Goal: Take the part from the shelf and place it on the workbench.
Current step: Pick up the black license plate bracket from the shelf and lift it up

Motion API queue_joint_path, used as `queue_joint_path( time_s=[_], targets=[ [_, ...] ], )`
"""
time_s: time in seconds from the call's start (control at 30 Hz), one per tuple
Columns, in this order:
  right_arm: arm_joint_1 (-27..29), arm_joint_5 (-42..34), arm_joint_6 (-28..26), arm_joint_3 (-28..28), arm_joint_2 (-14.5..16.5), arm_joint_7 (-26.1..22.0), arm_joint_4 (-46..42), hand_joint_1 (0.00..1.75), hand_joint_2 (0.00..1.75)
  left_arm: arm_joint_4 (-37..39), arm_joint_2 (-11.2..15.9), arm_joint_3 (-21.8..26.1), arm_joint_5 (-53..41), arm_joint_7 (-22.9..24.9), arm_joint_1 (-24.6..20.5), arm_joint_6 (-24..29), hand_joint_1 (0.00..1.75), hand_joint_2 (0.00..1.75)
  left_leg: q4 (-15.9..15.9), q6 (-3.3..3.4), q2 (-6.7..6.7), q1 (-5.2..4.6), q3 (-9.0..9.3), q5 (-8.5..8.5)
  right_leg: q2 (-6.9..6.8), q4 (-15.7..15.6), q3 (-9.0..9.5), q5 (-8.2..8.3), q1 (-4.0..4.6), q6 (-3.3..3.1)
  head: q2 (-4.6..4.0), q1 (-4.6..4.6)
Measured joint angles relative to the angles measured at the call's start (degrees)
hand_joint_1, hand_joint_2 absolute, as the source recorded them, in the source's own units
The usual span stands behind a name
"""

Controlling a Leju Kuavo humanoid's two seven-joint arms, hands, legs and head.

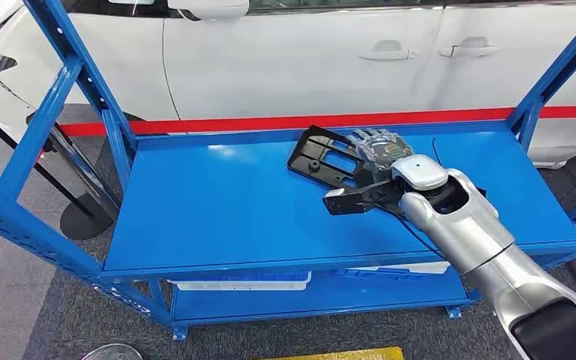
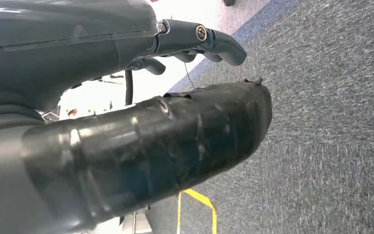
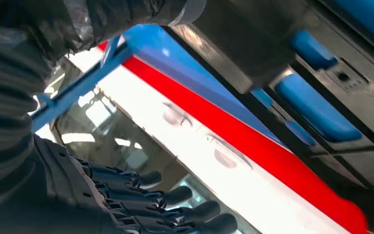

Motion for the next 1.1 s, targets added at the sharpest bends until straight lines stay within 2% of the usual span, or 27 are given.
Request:
queue_joint_path(
  time_s=[0.07, 0.13, 0.17, 0.2, 0.23, 0.3, 0.33, 0.37, 0.43, 0.5, 0.53, 0.6, 0.67, 0.7, 0.73, 0.8, 0.83, 0.87, 0.9, 1.03, 1.1],
  targets=[
    [-0.17, 0.01, 0.35, -0.01, -0.02, 0.45, 0.36, 0.00, 1.75, 0.01, 0.01, -0.01, -0.01, -0.07, -0.02, 0.00, 0.00, 0.00, -0.07, 0.32, 0.04, -0.03, 0.25, -0.21, -0.03, 3.49, -1.79, -1.40, -0.08, 0.18, 0.00, 0.02],
    [0.00, -0.08, 2.19, -0.34, -0.07, 3.08, 1.51, 0.00, 1.75, 0.02, 0.02, -0.14, -0.03, -0.39, -0.08, -0.13, 0.00, 0.00, -0.14, 0.75, 0.04, -0.06, 0.74, -0.71, -0.07, 11.39, -6.37, -4.03, -0.29, 0.55, 0.00, 0.03],
    [0.45, -0.26, 3.52, -0.80, -0.08, 5.13, 2.22, 0.00, 1.75, 0.03, 0.03, -0.31, -0.04, -0.62, -0.10, -0.28, 0.00, 0.00, -0.13, 0.83, -0.04, -0.06, 1.05, -1.01, -0.07, 14.59, -8.61, -4.57, -0.42, 0.73, -0.01, 0.05],
    [1.11, -0.55, 5.03, -1.60, -0.11, 7.41, 2.99, 0.00, 1.75, 0.04, 0.03, -0.63, -0.05, -0.85, -0.10, -0.51, 0.00, 0.00, -0.12, 0.82, -0.16, -0.06, 1.47, -1.37, -0.09, 15.91, -10.02, -3.97, -0.55, 0.86, -0.01, 0.05],
    [1.85, -0.93, 6.44, -2.69, -0.18, 9.43, 3.65, 0.00, 1.75, 0.08, 0.04, -1.05, -0.05, -1.06, -0.04, -0.76, 0.00, 0.00, -0.08, 0.76, -0.29, -0.05, 2.01, -1.76, -0.12, 14.87, -10.26, -2.15, -0.67, 0.93, -0.01, 0.05],
    [3.26, -1.50, 9.29, -5.35, -0.62, 12.19, 4.81, 0.00, 1.75, 0.19, 0.07, -2.15, -0.07, -1.48, 0.10, -1.21, 0.00, 0.00, 0.06, 0.49, -0.45, -0.05, 3.12, -2.75, -0.35, 7.69, -8.00, 3.21, -0.79, 0.80, -0.01, 0.04],
    [3.84, -1.57, 10.53, -6.80, -0.99, 12.81, 5.41, 0.00, 1.75, 0.24, 0.13, -2.81, -0.07, -1.71, 0.13, -1.39, 0.00, 0.00, 0.25, 0.22, -0.51, -0.16, 3.49, -3.23, -0.49, 4.05, -6.62, 4.94, -0.64, 0.64, -0.01, 0.06],
    [4.39, -1.46, 11.52, -8.25, -1.36, 13.01, 5.97, 0.00, 1.75, 0.28, 0.22, -3.50, -0.07, -1.88, 0.11, -1.54, 0.00, 0.00, 0.40, -0.08, -0.56, -0.24, 3.61, -3.59, -0.61, 1.56, -5.59, 5.68, -0.44, 0.40, -0.01, 0.06],
    [5.44, -0.91, 12.98, -11.17, -1.96, 12.60, 6.90, 0.00, 1.75, 0.36, 0.42, -4.79, -0.07, -2.04, 0.08, -1.79, 0.00, 0.00, 0.54, -0.72, -0.50, -0.39, 3.55, -3.97, -0.51, 0.23, -5.07, 5.13, -0.02, -0.09, -0.01, 0.07],
    [6.25, -0.18, 14.33, -13.64, -2.43, 11.83, 7.42, 0.00, 1.75, 0.45, 0.59, -5.77, -0.07, -2.06, -0.03, -1.90, 0.00, 0.00, 0.84, -1.32, -0.23, -0.33, 3.46, -4.54, -0.19, -0.07, -4.81, 4.87, -0.27, -0.63, -0.01, 0.06],
    [6.46, 0.20, 15.12, -14.65, -2.65, 11.48, 7.61, 0.00, 1.75, 0.49, 0.70, -6.23, -0.07, -2.08, -0.10, -1.90, 0.00, 0.00, 2.01, -1.58, -0.13, -0.29, 3.01, -5.22, -0.10, -0.26, -4.53, 4.75, -0.44, -0.97, 0.00, 0.04],
    [6.81, 0.85, 16.43, -16.20, -3.10, 10.95, 7.84, 0.00, 1.75, 0.56, 0.98, -7.00, -0.07, -2.12, -0.15, -1.90, 0.00, 0.00, 7.82, -2.00, -0.10, -0.17, -0.03, -7.51, -0.04, -0.50, -3.87, 4.35, -0.57, -1.63, -0.01, 0.04],
    [7.33, 1.23, 17.15, -17.29, -3.27, 10.62, 7.97, 0.00, 1.75, 0.62, 1.20, -7.53, -0.07, -2.14, -0.08, -1.92, 0.00, 0.00, 15.13, -2.25, -0.10, -0.13, -4.71, -9.29, 0.02, -0.47, -3.32, 3.79, -0.46, -2.01, -0.01, 0.04],
    [7.62, 1.42, 17.43, -17.70, -3.30, 10.48, 8.03, 0.00, 1.75, 0.67, 1.27, -7.68, -0.07, -2.15, -0.01, -1.93, 0.00, 0.00, 16.84, -2.31, -0.10, -0.11, -6.27, -8.86, 0.12, -0.44, -2.92, 3.46, -0.42, -2.02, -0.01, 0.03],
    [7.88, 1.67, 17.79, -18.12, -3.36, 10.33, 8.09, 0.00, 1.75, 0.72, 1.34, -7.88, -0.07, -2.17, 0.06, -1.96, 0.00, 0.00, 16.36, -2.30, -0.10, -0.11, -6.77, -7.26, 0.22, -0.40, -2.42, 3.10, -0.41, -1.96, -0.01, 0.03],
    [8.41, 2.20, 18.39, -18.95, -3.70, 9.98, 8.19, 0.00, 1.75, 0.79, 1.54, -8.39, -0.07, -2.56, 0.12, -1.99, 0.00, 0.00, 9.87, -2.01, -0.12, -0.10, -4.96, -2.14, 0.36, -0.28, -1.30, 2.26, -0.42, -1.65, -0.01, 0.04],
    [8.70, 2.38, 18.57, -19.43, -4.00, 9.75, 8.21, 0.00, 1.75, 0.81, 1.65, -8.62, -0.07, -2.94, 0.10, -2.02, 0.00, 0.00, 6.39, -1.79, -0.19, -0.22, -3.57, -0.39, 0.37, -0.20, -0.93, 1.86, -0.35, -1.38, -0.01, 0.04],
    [9.02, 2.48, 18.61, -19.95, -4.35, 9.52, 8.22, 0.00, 1.75, 0.83, 1.74, -8.78, -0.07, -3.40, 0.05, -2.04, 0.00, 0.00, 3.75, -1.53, -0.26, -0.33, -2.47, 0.42, 0.37, -0.10, -0.79, 1.55, -0.27, -1.10, -0.01, 0.06],
    [9.40, 2.51, 18.56, -20.52, -4.78, 9.31, 8.23, 0.00, 1.75, 0.85, 1.80, -8.89, -0.07, -3.85, 0.02, -2.06, 0.00, 0.00, 2.25, -1.40, -0.36, -0.35, -1.84, 0.54, 0.33, 0.03, -0.79, 1.35, -0.13, -0.91, -0.01, 0.06],
    [11.03, 2.13, 16.51, -23.37, -6.18, 8.92, 8.26, 0.00, 0.00, 0.93, 1.80, -9.13, 0.05, -5.00, 0.07, -2.08, 0.00, 0.00, 1.41, -1.39, -0.59, -0.34, -1.49, 0.17, 0.13, -0.34, -0.61, 1.29, 0.04, -1.08, 0.00, 0.08],
    [11.37, 1.87, 12.73, -24.94, -5.87, 9.32, 7.99, 0.00, 0.00, 0.99, 1.76, -9.10, 0.27, -4.94, 0.07, -2.00, 0.00, 0.00, 1.41, -1.21, -0.67, -0.42, -1.54, 0.06, 0.07, -0.57, -0.44, 1.30, 0.01, -1.06, -0.01, 0.09]
  ],
)
